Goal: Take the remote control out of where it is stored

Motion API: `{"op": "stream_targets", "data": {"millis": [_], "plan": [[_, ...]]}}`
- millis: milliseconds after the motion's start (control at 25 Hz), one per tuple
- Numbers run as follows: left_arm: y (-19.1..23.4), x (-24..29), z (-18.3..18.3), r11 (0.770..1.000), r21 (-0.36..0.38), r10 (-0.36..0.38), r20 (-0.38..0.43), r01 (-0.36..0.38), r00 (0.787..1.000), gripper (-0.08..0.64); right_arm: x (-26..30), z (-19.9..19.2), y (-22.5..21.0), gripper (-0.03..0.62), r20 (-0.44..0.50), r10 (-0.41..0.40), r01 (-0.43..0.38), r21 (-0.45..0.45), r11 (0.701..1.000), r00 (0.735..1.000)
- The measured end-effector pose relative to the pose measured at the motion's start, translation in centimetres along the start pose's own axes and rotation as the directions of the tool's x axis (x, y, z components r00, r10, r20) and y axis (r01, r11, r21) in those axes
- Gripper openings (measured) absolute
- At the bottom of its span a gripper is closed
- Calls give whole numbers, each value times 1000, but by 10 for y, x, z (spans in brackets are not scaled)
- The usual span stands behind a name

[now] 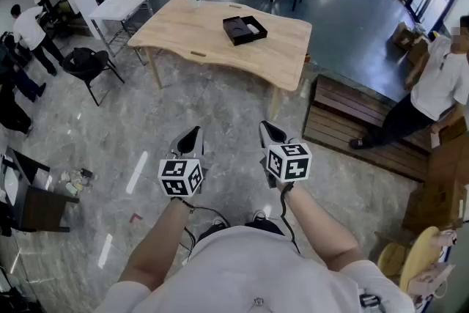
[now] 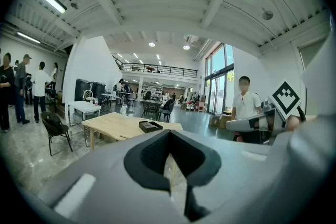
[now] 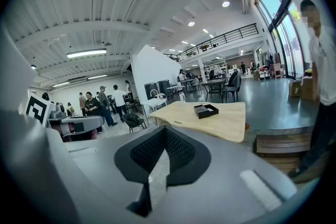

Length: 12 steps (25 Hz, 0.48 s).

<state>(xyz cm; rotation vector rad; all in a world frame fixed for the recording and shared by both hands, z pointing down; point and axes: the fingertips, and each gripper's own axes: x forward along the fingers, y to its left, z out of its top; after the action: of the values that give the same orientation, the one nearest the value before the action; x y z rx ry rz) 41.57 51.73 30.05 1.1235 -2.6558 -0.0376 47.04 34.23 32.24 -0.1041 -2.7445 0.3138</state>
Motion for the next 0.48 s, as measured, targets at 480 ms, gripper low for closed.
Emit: {"op": "stream_targets", "data": {"millis": [480], "plan": [[3, -3, -6, 1000, -13, 11, -8, -11, 1000, 0, -5, -3, -7, 25, 3, -10, 10, 18, 1000, 1000]]}}
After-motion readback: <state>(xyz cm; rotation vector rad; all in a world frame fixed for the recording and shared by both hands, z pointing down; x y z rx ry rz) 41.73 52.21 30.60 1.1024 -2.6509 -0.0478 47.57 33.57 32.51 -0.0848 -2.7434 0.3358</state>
